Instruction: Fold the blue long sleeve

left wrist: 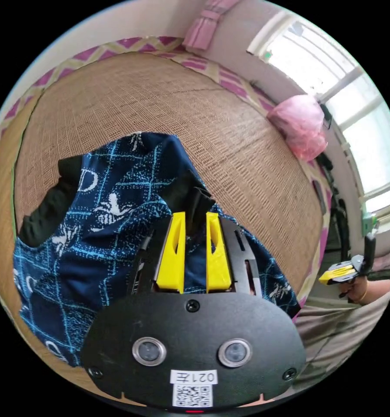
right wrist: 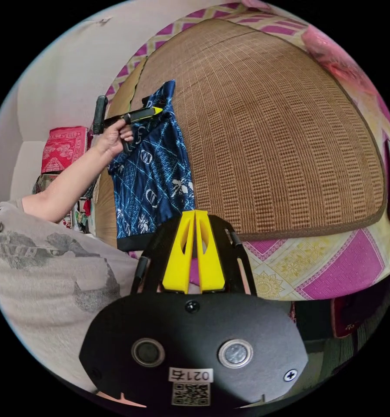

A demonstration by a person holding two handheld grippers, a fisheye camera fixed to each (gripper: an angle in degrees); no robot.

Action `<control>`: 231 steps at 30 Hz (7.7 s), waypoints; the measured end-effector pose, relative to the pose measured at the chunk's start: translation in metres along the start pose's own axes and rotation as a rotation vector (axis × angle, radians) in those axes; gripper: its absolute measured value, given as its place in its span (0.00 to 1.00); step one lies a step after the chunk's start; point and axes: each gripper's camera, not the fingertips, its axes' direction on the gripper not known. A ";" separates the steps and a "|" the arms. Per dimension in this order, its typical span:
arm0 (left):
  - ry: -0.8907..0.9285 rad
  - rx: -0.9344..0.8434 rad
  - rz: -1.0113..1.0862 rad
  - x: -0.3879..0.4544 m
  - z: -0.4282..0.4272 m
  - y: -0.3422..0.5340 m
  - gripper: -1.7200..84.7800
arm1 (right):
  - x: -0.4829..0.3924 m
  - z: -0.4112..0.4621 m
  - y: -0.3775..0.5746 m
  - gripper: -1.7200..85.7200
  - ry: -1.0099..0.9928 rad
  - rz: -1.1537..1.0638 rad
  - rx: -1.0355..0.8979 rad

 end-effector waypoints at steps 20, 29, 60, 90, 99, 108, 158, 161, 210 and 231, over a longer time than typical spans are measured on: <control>0.004 0.063 -0.629 -0.023 -0.183 0.372 0.03 | -0.016 0.049 -0.040 0.11 -0.047 -0.260 -0.196; -0.004 0.090 -0.863 -0.040 -0.192 0.473 0.19 | 0.040 0.068 -0.010 0.15 -0.184 -0.044 -0.243; 0.407 0.170 -0.519 -0.145 -0.349 0.380 0.01 | -0.032 -0.028 -0.076 0.03 -0.639 -0.050 -0.090; -0.112 0.139 -0.670 -0.265 -0.260 0.251 0.14 | -0.019 0.076 -0.320 0.13 -0.258 -0.265 -0.226; 0.162 0.113 -0.890 -0.267 -0.205 0.327 0.03 | 0.000 0.124 -0.280 0.04 -0.390 -0.171 -0.324; 0.322 -0.053 -0.786 -0.306 -0.238 0.350 0.01 | -0.025 0.120 -0.175 0.02 -0.321 -0.214 -0.468; 0.749 0.466 -1.078 -0.039 -0.087 0.584 0.01 | 0.029 0.140 -0.229 0.04 -0.593 0.063 -0.346; 0.781 0.507 -1.057 -0.035 -0.121 0.584 0.01 | 0.008 0.124 -0.238 0.03 -0.612 0.002 -0.408; 0.171 0.480 -0.601 -0.341 -0.309 0.415 0.04 | -0.198 0.189 -0.226 0.06 -0.166 -0.240 -0.093; 0.488 -0.033 -0.534 -0.350 -0.211 0.306 0.09 | -0.133 0.252 -0.209 0.09 -0.504 0.018 -0.255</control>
